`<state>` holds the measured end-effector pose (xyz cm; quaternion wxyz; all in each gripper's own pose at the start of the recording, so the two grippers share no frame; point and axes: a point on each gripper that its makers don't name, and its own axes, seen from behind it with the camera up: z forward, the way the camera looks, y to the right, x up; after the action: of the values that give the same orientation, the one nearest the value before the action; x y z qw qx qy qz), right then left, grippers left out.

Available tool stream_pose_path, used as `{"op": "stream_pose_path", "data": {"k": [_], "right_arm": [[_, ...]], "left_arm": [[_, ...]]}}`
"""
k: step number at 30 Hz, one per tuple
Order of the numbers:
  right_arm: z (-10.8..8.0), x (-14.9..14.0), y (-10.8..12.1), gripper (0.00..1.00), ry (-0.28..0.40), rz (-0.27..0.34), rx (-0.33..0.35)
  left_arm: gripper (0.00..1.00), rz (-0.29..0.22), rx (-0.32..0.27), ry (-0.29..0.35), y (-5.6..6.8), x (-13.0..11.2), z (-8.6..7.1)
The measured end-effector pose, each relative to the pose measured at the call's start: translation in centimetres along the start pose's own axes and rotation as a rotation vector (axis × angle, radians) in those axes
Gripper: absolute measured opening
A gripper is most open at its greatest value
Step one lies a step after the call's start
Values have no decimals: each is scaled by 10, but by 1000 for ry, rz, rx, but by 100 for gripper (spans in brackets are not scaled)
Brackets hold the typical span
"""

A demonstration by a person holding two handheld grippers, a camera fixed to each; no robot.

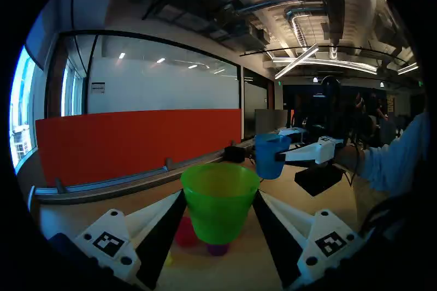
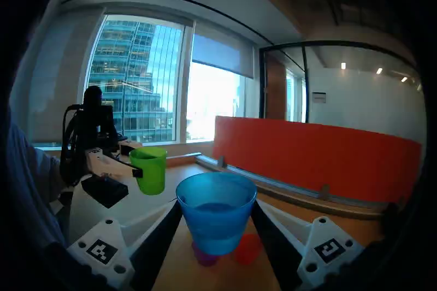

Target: Pour water

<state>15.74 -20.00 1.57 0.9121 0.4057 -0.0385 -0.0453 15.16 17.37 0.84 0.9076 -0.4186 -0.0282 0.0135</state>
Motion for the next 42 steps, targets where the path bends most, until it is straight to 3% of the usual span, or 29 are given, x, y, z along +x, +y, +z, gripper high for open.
{"op": "stream_pose_path", "data": {"k": [8,17,42], "right_arm": [[3,11,0,89,5,-29,13],[8,27,-3,89,13,-106,32],[28,73,-4,89,21,-441,39]], "left_arm": [[85,1,-5,-1,3,-2,2],[85,4,-25,-2,12,-5,5],[85,-3,-73,4,36,-9,10]]}}
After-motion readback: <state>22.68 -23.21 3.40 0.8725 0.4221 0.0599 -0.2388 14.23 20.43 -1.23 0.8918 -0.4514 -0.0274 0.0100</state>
